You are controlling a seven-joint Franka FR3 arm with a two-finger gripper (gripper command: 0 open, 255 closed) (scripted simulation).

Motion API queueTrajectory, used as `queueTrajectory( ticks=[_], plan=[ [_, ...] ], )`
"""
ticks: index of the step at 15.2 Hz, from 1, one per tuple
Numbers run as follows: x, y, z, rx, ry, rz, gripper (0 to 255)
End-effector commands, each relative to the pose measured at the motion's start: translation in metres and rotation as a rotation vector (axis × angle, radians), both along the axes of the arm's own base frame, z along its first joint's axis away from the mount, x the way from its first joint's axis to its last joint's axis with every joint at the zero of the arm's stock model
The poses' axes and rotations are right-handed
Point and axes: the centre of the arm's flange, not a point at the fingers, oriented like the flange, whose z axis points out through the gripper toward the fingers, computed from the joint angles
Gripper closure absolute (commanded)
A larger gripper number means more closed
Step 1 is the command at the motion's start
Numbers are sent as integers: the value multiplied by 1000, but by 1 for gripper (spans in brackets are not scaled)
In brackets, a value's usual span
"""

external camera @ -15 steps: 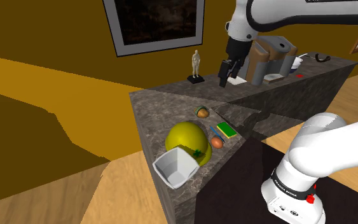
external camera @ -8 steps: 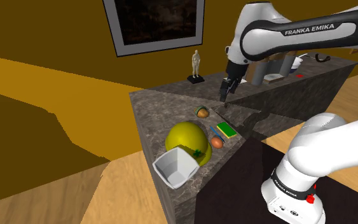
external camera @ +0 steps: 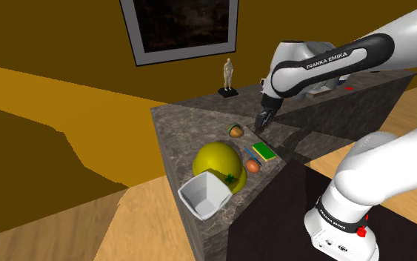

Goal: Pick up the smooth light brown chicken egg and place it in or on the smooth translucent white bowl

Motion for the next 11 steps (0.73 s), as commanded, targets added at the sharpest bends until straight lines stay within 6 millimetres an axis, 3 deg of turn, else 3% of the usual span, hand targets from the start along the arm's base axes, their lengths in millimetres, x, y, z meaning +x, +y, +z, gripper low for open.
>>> queueTrajectory(
  ticks=[1, 11],
  plan=[
    [2, -10, -25, 10, 1, 3, 0],
    [17, -52, -153, 67, 17, 15, 0]
  ],
)
